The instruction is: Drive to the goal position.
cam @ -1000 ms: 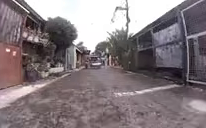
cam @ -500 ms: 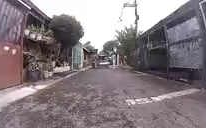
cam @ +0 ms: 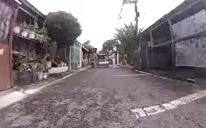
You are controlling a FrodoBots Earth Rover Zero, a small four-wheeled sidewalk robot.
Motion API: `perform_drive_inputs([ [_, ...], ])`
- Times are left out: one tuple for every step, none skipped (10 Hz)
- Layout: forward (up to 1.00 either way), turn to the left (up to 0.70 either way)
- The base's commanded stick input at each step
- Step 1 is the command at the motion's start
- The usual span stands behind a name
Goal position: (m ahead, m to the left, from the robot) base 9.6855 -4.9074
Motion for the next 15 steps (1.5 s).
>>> perform_drive_inputs([
  [0.70,0.03],
  [0.70,0.01],
  [0.70,0.00],
  [0.70,0.00],
  [0.70,-0.01],
  [0.70,-0.02],
  [0.70,0.00],
  [0.70,0.00],
  [0.70,0.00],
  [0.70,0.00],
  [0.70,0.00],
  [0.70,0.00],
  [0.70,0.00],
  [0.70,0.00],
  [0.70,0.00],
])
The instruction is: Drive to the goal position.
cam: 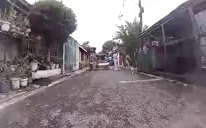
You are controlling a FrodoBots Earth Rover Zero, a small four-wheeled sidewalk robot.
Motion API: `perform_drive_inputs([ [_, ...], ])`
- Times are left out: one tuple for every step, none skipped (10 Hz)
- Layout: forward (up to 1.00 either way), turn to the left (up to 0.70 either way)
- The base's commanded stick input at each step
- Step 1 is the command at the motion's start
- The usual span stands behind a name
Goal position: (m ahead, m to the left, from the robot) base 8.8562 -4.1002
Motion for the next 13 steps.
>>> perform_drive_inputs([
  [0.70,0.00],
  [0.70,0.00],
  [0.70,0.00],
  [0.70,0.00],
  [0.70,0.00],
  [0.70,0.00],
  [0.70,-0.01],
  [0.70,-0.10],
  [0.70,-0.28],
  [0.70,-0.21],
  [0.70,-0.05],
  [0.70,0.00],
  [0.70,0.00],
])
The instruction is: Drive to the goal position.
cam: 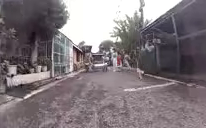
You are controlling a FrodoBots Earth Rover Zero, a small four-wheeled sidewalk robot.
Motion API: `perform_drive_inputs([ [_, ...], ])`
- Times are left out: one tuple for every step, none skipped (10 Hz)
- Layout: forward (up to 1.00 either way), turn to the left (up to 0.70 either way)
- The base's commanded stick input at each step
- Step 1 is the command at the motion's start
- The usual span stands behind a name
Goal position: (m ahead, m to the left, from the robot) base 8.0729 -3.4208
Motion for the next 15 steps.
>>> perform_drive_inputs([
  [0.70,0.00],
  [0.70,0.00],
  [0.70,-0.02],
  [0.70,-0.07],
  [0.70,-0.06],
  [0.70,-0.01],
  [0.70,0.00],
  [0.70,0.00],
  [0.70,0.00],
  [0.70,0.00],
  [0.70,0.00],
  [0.70,-0.01],
  [0.70,-0.04],
  [0.70,-0.10],
  [0.70,-0.22],
])
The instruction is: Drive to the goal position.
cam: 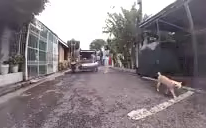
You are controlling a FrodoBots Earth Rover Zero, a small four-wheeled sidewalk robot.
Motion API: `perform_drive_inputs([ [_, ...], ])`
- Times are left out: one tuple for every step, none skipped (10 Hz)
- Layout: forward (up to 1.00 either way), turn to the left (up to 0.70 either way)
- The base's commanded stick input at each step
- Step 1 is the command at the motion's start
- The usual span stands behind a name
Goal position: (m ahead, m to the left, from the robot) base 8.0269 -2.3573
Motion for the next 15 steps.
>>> perform_drive_inputs([
  [0.70,-0.33],
  [0.70,-0.32],
  [0.70,-0.27],
  [0.70,-0.27],
  [0.70,-0.34],
  [0.70,-0.29],
  [0.70,-0.18],
  [0.70,-0.15],
  [0.70,-0.02],
  [0.70,-0.12],
  [0.70,-0.23],
  [0.70,0.00],
  [0.70,0.00],
  [0.70,0.00],
  [0.70,0.00],
])
